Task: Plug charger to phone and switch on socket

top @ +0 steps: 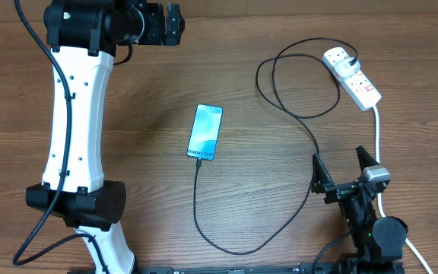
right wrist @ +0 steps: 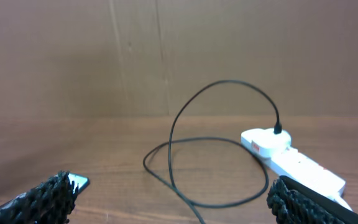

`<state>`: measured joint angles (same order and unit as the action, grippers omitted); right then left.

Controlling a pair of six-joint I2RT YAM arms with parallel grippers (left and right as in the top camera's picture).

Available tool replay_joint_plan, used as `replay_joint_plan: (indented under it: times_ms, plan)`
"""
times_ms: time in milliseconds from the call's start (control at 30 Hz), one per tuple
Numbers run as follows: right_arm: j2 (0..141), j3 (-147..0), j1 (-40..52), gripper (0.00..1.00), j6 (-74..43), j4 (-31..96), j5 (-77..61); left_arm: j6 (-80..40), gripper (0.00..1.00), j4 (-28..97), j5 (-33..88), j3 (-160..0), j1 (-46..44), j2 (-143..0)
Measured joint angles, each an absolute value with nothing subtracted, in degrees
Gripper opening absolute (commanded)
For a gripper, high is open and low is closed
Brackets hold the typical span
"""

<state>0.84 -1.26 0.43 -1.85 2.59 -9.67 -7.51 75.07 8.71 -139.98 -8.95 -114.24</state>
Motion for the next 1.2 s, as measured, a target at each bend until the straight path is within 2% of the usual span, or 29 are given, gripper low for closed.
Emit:
replay_joint_plan:
  times_ms: [767,1067,1200]
  plan:
    - [0.8,-1.1,0.4,1.00,-1.9,4.1,-9.6,-7.5,1.00,75.1,8.7,-140.0,-9.0,-114.2]
    - [0.8,-1.1,0.4,1.00,-1.9,4.1,-9.6,-7.1,1.00,79.6,5.1,-139.9,-9.0,-114.3]
    - [0.8,-1.1,0.4,1.00,-1.9,4.1,-9.6,-5.2,1.00,70.9,4.7,-134.2,-9.0,-112.0]
